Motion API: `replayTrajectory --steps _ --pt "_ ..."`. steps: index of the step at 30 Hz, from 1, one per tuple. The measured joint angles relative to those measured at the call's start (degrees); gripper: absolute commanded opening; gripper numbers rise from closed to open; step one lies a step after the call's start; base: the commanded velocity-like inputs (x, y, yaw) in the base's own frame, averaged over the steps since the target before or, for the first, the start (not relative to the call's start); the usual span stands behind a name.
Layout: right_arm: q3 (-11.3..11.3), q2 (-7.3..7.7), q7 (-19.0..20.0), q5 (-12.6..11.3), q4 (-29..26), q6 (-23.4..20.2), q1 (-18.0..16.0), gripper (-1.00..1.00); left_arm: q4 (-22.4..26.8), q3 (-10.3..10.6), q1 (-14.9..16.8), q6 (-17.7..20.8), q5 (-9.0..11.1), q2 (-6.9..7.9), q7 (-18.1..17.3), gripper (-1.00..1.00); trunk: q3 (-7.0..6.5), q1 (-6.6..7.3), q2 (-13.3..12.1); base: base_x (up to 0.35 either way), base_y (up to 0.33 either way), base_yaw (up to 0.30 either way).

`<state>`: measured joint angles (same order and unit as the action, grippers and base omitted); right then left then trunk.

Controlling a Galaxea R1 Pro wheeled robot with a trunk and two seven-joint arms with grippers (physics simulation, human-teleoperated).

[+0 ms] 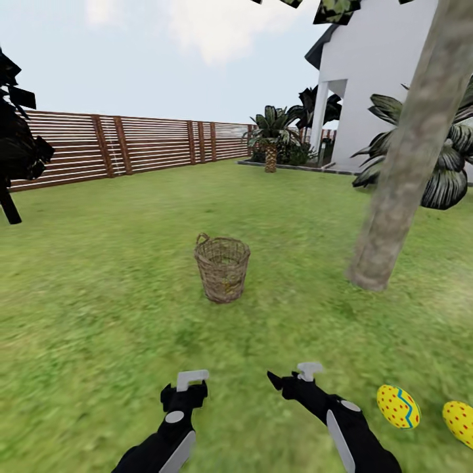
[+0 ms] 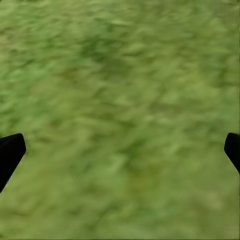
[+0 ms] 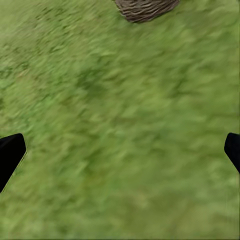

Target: Take the three Easter eggs out of the wicker basket on the lawn in the garden, then place them on the lawn next to a single tree (choose any tree) so that all three eggs are next to the same tree and none are left in the basket.

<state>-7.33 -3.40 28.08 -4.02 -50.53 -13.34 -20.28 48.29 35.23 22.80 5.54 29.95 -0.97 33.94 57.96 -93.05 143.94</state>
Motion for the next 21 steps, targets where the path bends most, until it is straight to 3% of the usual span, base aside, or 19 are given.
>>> replayTrajectory --steps 21 --pt "-0.1 0.21 0.3 0.0 0.1 0.1 0.0 1.00 -0.3 0.0 0.0 0.0 0.0 -0.01 0.0 1.00 0.00 0.00 0.0 0.258 0.242 0.005"
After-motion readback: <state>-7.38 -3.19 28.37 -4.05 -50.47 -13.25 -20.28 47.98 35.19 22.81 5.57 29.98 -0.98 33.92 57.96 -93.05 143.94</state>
